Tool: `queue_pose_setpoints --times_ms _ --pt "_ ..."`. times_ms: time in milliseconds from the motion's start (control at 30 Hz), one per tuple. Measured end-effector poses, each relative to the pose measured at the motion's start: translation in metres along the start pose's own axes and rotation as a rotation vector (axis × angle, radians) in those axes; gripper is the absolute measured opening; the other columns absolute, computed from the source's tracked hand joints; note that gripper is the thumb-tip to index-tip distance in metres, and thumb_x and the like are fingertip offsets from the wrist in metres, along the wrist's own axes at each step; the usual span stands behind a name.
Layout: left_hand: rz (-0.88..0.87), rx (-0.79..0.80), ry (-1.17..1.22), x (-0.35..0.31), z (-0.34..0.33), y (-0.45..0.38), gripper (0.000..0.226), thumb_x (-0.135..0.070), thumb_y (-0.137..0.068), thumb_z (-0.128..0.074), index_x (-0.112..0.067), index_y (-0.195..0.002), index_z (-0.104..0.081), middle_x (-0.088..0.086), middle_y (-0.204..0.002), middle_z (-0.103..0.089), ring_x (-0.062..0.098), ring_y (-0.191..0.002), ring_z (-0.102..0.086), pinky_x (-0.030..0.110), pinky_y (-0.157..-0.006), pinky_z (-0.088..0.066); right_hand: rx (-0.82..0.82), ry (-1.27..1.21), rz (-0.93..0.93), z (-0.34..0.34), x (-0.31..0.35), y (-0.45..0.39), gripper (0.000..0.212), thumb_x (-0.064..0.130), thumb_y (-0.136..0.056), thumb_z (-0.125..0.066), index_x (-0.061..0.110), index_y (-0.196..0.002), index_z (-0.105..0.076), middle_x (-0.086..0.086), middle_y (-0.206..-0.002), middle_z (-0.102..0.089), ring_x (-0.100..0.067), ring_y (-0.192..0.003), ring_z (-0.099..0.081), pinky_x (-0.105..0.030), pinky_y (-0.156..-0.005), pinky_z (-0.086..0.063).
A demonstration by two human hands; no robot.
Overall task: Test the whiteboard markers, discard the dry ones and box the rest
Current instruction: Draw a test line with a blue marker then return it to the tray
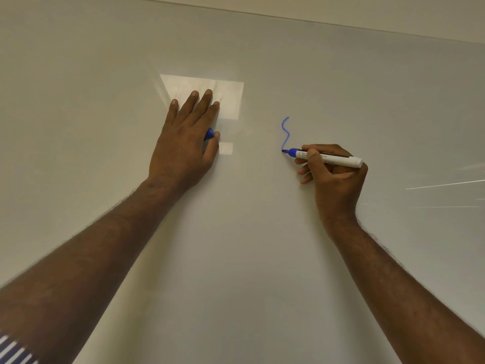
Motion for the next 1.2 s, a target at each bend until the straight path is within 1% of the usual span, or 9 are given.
queue_pose_setpoints --times_ms 200,367,467,633,867,933,1000,1067,1200 --pt "0.003 0.008 -0.008 0.001 -0.001 0.003 0.059 -0.029 -0.103 -0.038 -0.015 -0.159 -0.027 0.002 -0.168 -0.018 0.019 -0.157 -0.011 0.040 -0.128 0.000 0.039 -0.002 0.008 0.009 -0.001 0.025 0.011 -0.001 -0.095 -0.064 -0.001 -0.091 -0.074 -0.008 -0.079 -0.074 -0.024 -0.060 -0.068 -0.029 -0.050 -0.052" --pt "0.003 -0.004 -0.016 0.000 0.000 0.006 0.058 -0.028 -0.104 -0.039 -0.014 -0.159 -0.027 0.003 -0.168 -0.019 0.020 -0.156 -0.012 0.040 -0.128 -0.001 0.050 -0.017 0.005 0.018 -0.004 0.046 0.012 -0.005 -0.094 -0.064 -0.002 -0.089 -0.074 -0.013 -0.079 -0.072 -0.026 -0.063 -0.068 -0.031 -0.052 -0.053" --pt "0.008 -0.002 -0.014 0.001 0.000 0.008 0.058 -0.028 -0.104 -0.039 -0.014 -0.159 -0.027 0.003 -0.168 -0.019 0.020 -0.156 -0.012 0.042 -0.128 -0.002 0.123 -0.014 -0.020 0.017 -0.007 0.067 0.010 -0.002 -0.091 -0.065 -0.001 -0.087 -0.074 -0.011 -0.077 -0.073 -0.026 -0.064 -0.068 -0.032 -0.055 -0.053" --pt "0.013 0.002 -0.007 0.000 0.000 0.012 0.059 -0.029 -0.103 -0.037 -0.014 -0.159 -0.027 0.003 -0.168 -0.019 0.020 -0.156 -0.012 0.042 -0.128 -0.002 0.250 0.032 -0.037 0.021 -0.009 0.099 0.014 0.001 -0.087 -0.066 0.009 -0.084 -0.077 -0.003 -0.079 -0.076 -0.022 -0.070 -0.071 -0.040 -0.063 -0.056" --pt "0.022 0.013 -0.011 0.001 0.000 0.018 0.060 -0.031 -0.102 -0.034 -0.014 -0.159 -0.027 0.003 -0.168 -0.019 0.020 -0.156 -0.012 0.043 -0.128 -0.002 0.445 0.102 -0.076 0.017 -0.009 0.133 0.012 0.000 -0.082 -0.069 0.006 -0.082 -0.079 0.001 -0.081 -0.078 -0.018 -0.074 -0.074 -0.028 -0.068 -0.056" --pt "0.023 0.014 -0.009 0.000 0.000 0.020 0.060 -0.031 -0.102 -0.035 -0.014 -0.159 -0.026 0.004 -0.168 -0.019 0.020 -0.156 -0.012 0.042 -0.128 -0.001 0.464 0.070 -0.112 0.013 -0.009 0.129 0.011 0.000 -0.083 -0.068 0.004 -0.083 -0.078 -0.001 -0.080 -0.077 -0.018 -0.070 -0.072 -0.028 -0.063 -0.054" --pt "0.017 0.009 0.001 -0.001 0.000 0.021 0.060 -0.029 -0.102 -0.036 -0.014 -0.159 -0.028 0.004 -0.168 -0.019 0.021 -0.156 -0.012 0.042 -0.128 -0.002 0.405 -0.012 -0.147 0.013 -0.009 0.113 0.010 0.001 -0.086 -0.065 0.000 -0.085 -0.076 -0.007 -0.077 -0.076 -0.022 -0.058 -0.066 -0.027 -0.049 -0.049" --pt "0.016 0.000 0.004 -0.001 0.001 0.022 0.059 -0.029 -0.102 -0.037 -0.013 -0.158 -0.029 0.004 -0.168 -0.020 0.021 -0.156 -0.013 0.043 -0.128 -0.003 0.287 -0.071 -0.123 0.017 -0.007 0.081 0.011 0.003 -0.088 -0.062 -0.001 -0.087 -0.073 -0.011 -0.075 -0.074 -0.026 -0.051 -0.060 -0.026 -0.041 -0.044" --pt "0.009 -0.013 0.006 0.000 0.002 0.022 0.059 -0.029 -0.101 -0.038 -0.013 -0.158 -0.031 0.003 -0.167 -0.022 0.019 -0.156 -0.014 0.042 -0.128 -0.004 0.108 -0.046 -0.008 0.025 0.003 -0.001 0.010 0.003 -0.092 -0.061 0.001 -0.091 -0.071 -0.007 -0.073 -0.074 -0.024 -0.048 -0.059 -0.026 -0.040 -0.043"
Point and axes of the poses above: each hand's wrist, its own y-axis away from the middle knuckle, its own z-axis out of the back of the hand, x = y × z, the point moved 7 cm from there along -y, towards the middle knuckle
